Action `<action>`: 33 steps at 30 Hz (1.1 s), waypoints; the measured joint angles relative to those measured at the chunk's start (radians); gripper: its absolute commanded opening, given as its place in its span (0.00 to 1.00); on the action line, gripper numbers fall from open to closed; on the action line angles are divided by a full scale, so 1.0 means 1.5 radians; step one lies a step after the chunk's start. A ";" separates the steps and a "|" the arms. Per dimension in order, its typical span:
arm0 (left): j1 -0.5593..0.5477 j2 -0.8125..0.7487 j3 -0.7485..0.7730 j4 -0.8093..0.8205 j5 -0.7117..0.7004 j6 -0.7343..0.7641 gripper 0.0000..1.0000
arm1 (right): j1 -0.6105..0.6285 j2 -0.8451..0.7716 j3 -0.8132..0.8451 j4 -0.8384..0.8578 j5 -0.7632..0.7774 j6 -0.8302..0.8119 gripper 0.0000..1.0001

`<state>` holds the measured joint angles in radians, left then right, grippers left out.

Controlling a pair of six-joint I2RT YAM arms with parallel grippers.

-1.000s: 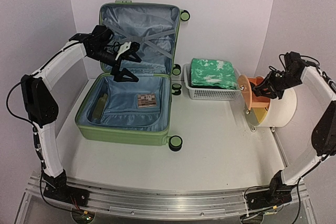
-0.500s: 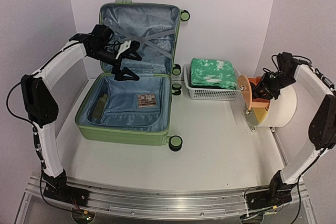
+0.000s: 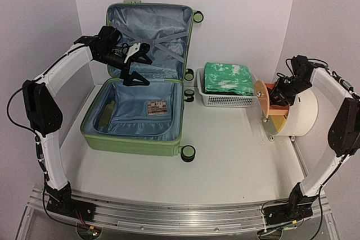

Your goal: Open, take out, and arrange the luggage

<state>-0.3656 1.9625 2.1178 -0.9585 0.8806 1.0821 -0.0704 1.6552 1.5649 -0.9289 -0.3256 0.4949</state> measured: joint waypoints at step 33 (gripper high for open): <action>0.000 0.000 0.000 0.000 0.000 -0.006 1.00 | 0.040 0.083 0.126 -0.125 0.133 -0.049 0.61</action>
<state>-0.3656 1.9625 2.1178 -0.9585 0.8810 1.0729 -0.0097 1.7799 1.7533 -1.1162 -0.1260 0.4220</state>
